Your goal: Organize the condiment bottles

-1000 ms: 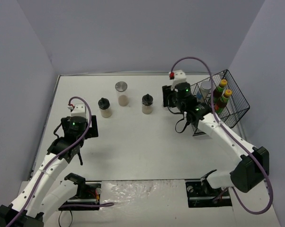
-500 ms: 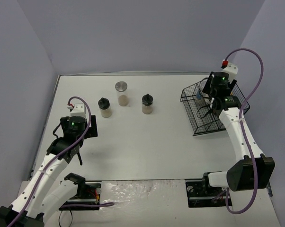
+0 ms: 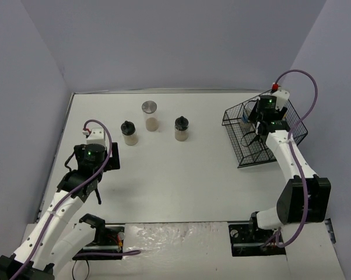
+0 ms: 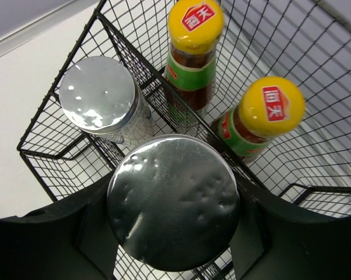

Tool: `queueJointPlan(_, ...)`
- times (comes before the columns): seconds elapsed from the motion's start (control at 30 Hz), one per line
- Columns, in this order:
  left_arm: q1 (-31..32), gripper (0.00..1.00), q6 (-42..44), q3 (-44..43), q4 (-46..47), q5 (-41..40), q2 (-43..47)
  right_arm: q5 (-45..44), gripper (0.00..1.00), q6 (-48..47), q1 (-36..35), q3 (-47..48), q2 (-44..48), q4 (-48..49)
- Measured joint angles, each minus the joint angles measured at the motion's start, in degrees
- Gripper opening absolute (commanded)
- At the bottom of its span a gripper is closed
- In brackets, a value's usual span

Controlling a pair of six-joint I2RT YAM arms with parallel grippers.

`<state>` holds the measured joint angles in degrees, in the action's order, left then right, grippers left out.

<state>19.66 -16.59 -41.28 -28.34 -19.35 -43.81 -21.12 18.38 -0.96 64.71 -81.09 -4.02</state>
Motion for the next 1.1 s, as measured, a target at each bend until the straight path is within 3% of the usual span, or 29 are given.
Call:
queueJointPlan(0.17,-0.19,0.97,0.05,0.00,0.02,0.00,-0.04,0.49,0.24,1.26,0.22,-0.53,-4.16,2.27)
queueJointPlan(0.47,-0.32,0.97,0.08,0.00,0.11,0.02,-0.07,1.62,0.73,2.57,0.30,-0.55,-8.08,6.13)
queueJointPlan(0.67,-0.35,0.97,0.03,0.00,0.13,0.78,-0.07,2.80,0.92,3.08,0.46,-0.53,-7.96,7.97)
queueJointPlan(0.87,-0.36,0.97,-1.01,-1.63,-0.17,5.23,-2.05,5.22,1.00,3.28,0.52,-0.53,-5.15,6.61)
queueJointPlan(1.0,-0.35,0.97,-2.20,-7.63,0.41,8.96,-7.79,7.12,1.00,3.25,0.52,-0.53,0.89,5.53)
queueJointPlan(1.1,-0.35,0.97,-2.98,-16.95,0.61,12.81,-15.27,9.91,1.00,2.84,0.52,-0.53,7.03,3.89)
